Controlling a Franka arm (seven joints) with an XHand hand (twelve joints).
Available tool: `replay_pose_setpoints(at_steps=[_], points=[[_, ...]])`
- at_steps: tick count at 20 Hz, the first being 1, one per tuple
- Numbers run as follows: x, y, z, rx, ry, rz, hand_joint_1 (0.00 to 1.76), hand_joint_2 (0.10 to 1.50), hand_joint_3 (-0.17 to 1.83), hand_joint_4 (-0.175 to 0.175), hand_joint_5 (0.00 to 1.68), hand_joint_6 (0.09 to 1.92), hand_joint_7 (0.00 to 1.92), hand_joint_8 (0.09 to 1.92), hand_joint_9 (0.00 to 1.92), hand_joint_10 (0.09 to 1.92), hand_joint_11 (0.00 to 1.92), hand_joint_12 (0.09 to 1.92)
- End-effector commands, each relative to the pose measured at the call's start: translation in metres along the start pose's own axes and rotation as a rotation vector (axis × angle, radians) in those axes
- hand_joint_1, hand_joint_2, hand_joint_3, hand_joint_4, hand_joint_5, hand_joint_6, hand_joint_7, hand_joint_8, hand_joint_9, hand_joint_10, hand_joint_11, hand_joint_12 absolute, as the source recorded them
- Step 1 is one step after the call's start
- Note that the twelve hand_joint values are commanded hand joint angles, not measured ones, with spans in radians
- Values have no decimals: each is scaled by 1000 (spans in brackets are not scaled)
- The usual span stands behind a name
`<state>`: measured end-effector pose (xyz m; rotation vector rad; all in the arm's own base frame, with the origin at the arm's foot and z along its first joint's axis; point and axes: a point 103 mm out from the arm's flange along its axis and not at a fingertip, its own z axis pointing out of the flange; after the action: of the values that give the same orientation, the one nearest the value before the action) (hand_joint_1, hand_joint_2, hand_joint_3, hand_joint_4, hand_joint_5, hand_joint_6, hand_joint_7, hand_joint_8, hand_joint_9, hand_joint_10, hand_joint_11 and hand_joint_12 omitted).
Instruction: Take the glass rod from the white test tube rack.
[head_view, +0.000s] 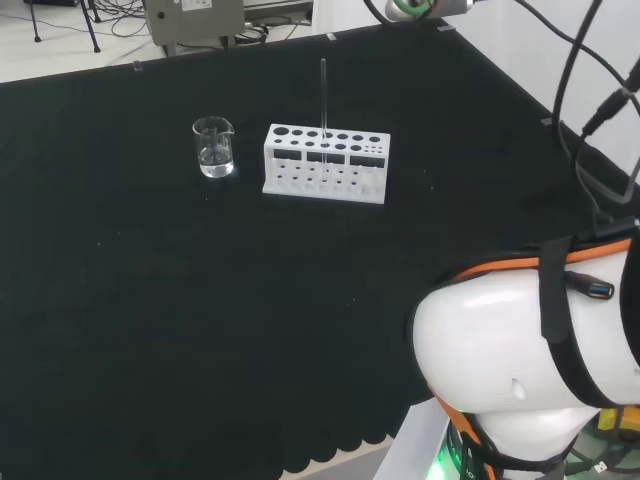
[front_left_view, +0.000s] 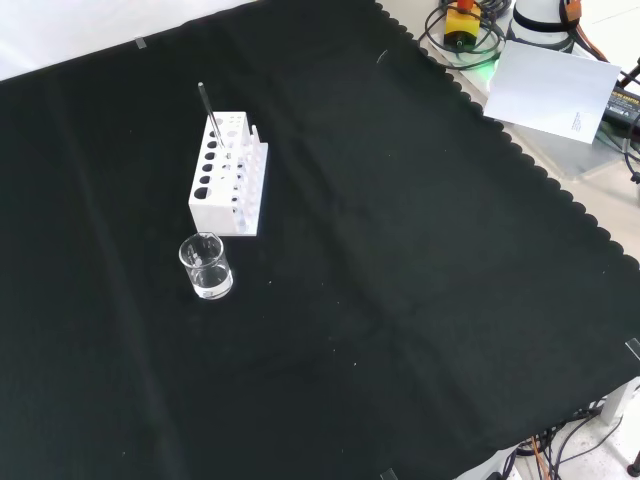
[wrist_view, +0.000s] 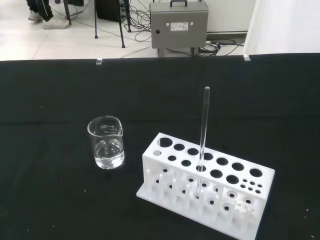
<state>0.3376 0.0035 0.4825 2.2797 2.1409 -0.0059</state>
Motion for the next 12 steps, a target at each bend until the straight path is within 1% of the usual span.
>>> replay_pose_setpoints(at_steps=[1, 5, 8, 10, 12], points=[[-8, 42, 6, -3, 31, -8, 562, 958, 379, -118, 62, 87, 0, 472, 0, 790, 0, 1008], [-10, 66, 17, 1, 46, -8, 565, 961, 384, -114, 81, 87, 0, 579, 13, 858, 0, 1056], [-14, 81, 25, 9, 65, 1, 563, 962, 387, -112, 93, 87, 0, 606, 30, 878, 0, 1071], [-16, 91, 31, 9, 95, 10, 561, 963, 389, -112, 105, 87, 0, 615, 40, 884, 0, 1076], [-17, 100, 36, 4, 100, 8, 561, 963, 391, -114, 122, 87, 0, 633, 60, 892, 0, 1096]])
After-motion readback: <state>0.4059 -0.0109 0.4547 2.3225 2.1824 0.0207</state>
